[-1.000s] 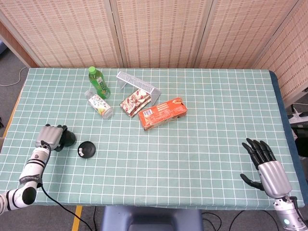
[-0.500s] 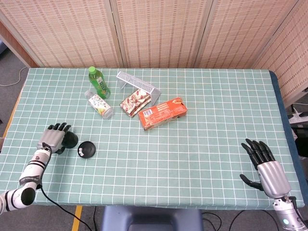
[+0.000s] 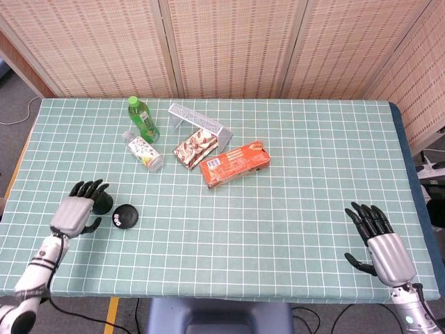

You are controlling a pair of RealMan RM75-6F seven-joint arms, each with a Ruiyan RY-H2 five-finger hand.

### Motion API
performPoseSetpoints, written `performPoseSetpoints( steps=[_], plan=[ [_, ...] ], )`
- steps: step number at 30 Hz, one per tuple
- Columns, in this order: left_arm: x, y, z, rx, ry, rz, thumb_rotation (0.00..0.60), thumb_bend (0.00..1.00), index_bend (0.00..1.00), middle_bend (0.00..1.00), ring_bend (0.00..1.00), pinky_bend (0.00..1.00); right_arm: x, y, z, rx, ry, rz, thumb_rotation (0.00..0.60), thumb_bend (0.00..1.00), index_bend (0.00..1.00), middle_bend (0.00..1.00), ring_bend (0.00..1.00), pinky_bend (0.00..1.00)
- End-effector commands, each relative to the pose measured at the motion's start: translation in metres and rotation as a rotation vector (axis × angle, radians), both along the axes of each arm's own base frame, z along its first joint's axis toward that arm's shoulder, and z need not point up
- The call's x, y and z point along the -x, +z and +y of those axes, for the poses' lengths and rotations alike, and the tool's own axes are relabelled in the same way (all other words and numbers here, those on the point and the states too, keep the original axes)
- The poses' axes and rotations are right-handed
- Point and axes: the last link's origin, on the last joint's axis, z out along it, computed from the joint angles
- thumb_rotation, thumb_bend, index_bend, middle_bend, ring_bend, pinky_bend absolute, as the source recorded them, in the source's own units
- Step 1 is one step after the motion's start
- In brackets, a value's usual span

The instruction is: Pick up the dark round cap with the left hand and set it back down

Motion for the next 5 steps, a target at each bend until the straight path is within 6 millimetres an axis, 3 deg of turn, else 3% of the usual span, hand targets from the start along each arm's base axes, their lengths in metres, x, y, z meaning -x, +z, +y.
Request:
performPoseSetpoints(
  steps=[1,5],
  plan=[
    [0.028,0.001,-0.102,-0.063,-0.086,-0.181,0.6,0.42,0.0,0.0,0.0,0.03,-0.001,-0.006,-0.001,0.003,-0.002,0.02,0.6,0.12,0.0,0.0,0.0,0.0],
    [0.028,0.012,-0.102,-0.139,-0.117,-0.236,0.6,0.42,0.0,0.0,0.0,0.03,0.0,-0.012,0.0,-0.02,-0.01,0.029,0.6,0.12,0.0,0.0,0.0,0.0]
  ],
)
